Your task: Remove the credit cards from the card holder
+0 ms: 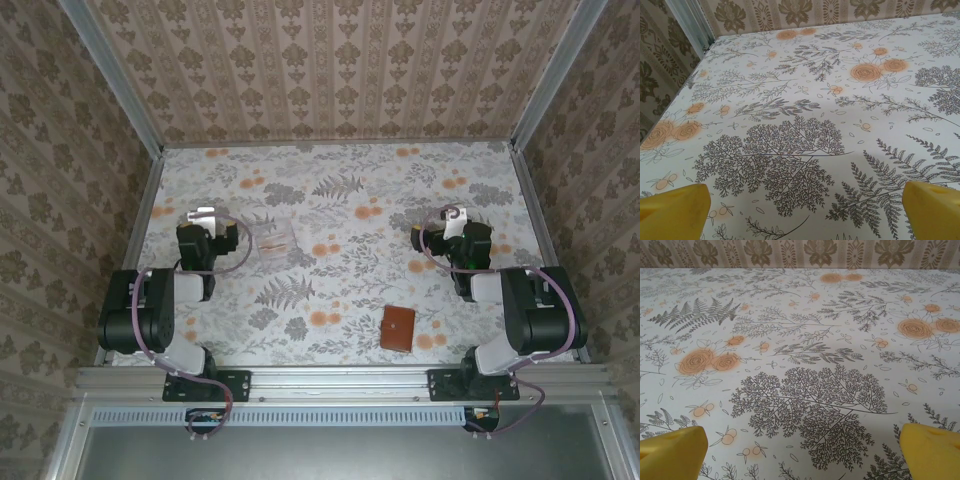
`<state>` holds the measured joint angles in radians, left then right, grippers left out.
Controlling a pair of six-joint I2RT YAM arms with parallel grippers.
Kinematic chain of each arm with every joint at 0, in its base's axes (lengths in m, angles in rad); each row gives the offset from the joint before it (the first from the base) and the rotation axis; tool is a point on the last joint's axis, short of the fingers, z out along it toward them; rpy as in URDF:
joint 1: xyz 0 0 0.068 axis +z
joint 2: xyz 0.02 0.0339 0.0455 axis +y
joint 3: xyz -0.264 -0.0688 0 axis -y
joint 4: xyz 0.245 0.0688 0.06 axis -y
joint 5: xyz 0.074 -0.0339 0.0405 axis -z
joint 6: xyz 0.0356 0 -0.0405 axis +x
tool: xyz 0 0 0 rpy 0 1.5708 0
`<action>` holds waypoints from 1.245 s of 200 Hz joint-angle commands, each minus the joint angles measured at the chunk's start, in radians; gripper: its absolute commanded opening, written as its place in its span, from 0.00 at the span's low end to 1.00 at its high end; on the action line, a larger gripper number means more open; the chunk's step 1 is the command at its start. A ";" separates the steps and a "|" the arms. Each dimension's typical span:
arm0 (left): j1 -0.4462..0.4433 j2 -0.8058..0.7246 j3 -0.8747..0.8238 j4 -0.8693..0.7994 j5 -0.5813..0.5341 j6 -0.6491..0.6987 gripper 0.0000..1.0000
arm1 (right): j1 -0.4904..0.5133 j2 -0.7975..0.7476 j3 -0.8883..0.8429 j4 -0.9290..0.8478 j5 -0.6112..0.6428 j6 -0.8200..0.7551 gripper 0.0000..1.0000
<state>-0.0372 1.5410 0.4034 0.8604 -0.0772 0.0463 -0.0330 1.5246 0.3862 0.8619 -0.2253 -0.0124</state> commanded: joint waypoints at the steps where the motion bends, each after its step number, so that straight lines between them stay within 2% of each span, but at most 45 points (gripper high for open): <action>1: 0.008 0.001 -0.005 0.016 0.014 0.006 1.00 | -0.004 0.003 -0.006 0.038 -0.031 -0.011 1.00; 205: 0.011 0.001 -0.003 0.014 0.019 0.003 1.00 | -0.004 0.002 -0.005 0.039 -0.028 -0.007 1.00; 249: 0.009 -0.002 -0.006 0.018 0.014 0.007 1.00 | 0.012 -0.010 0.003 0.014 0.103 0.020 1.00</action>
<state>-0.0364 1.5410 0.4034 0.8604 -0.0738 0.0463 -0.0322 1.5246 0.3859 0.8684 -0.1894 -0.0055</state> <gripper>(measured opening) 0.997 0.999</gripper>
